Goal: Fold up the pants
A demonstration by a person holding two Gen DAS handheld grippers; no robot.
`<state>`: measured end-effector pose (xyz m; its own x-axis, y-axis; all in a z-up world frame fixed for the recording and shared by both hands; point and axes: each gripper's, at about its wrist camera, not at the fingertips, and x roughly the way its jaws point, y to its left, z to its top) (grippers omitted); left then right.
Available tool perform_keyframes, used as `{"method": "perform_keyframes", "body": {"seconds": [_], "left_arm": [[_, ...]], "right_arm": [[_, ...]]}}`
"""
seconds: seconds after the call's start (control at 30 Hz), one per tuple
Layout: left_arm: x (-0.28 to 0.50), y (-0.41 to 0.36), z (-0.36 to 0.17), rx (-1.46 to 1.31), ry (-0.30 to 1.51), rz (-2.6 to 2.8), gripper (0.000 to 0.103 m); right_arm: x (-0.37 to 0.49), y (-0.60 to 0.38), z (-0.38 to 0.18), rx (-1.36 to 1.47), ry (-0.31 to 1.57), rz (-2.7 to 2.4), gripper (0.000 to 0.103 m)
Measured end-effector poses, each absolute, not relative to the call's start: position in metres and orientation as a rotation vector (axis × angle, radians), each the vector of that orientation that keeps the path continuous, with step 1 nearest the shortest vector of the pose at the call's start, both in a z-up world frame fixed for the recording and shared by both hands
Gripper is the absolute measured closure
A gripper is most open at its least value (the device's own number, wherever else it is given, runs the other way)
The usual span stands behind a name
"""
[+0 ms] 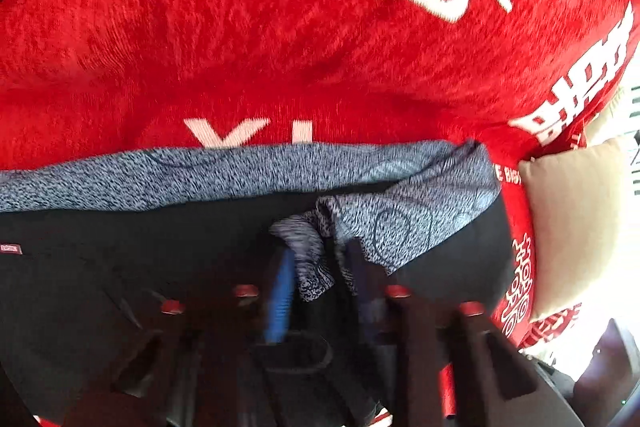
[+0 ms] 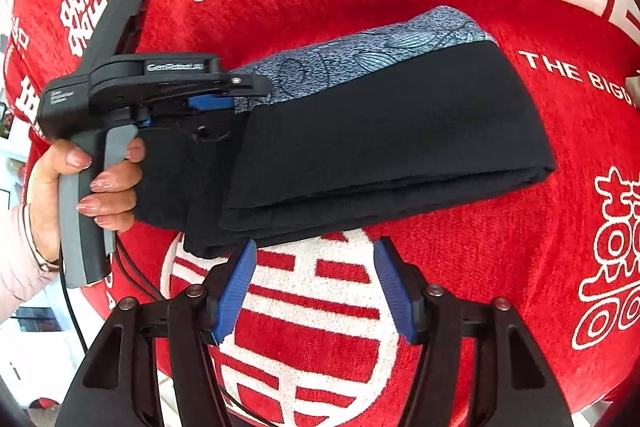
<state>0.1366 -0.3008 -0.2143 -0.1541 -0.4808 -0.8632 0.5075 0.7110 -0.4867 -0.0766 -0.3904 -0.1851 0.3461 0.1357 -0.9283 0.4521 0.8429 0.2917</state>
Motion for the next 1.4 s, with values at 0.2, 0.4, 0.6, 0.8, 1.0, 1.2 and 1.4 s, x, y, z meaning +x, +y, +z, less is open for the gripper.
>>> {"method": "perform_keyframes", "body": {"seconds": [0.2, 0.4, 0.6, 0.8, 1.0, 1.2, 1.4], "left_arm": [[0.159, -0.309, -0.205, 0.052, 1.429, -0.837, 0.092], [0.153, -0.296, -0.203, 0.179, 1.407, -0.728, 0.091], [0.128, -0.296, -0.174, 0.199, 1.364, -0.710, 0.038], [0.094, -0.329, -0.165, 0.198, 1.320, -0.739, 0.035], [0.063, -0.339, -0.205, 0.339, 1.355, -0.648, 0.035], [0.057, -0.309, -0.219, 0.301, 1.386, -0.610, 0.033], [0.046, -0.306, -0.209, 0.331, 1.351, -0.564, 0.030]], "right_arm": [[-0.079, -0.404, -0.180, 0.576, 1.192, -0.259, 0.038], [-0.078, -0.433, -0.168, 0.570, 1.140, -0.324, 0.038], [-0.057, -0.516, -0.164, 0.601, 1.065, -0.467, 0.055], [-0.009, -0.557, -0.183, 0.574, 1.089, -0.494, 0.066], [0.004, -0.520, -0.213, 0.520, 1.160, -0.368, 0.065], [-0.039, -0.505, -0.202, 0.647, 1.145, -0.324, 0.063], [-0.071, -0.482, -0.184, 0.596, 1.169, -0.304, 0.053]]}}
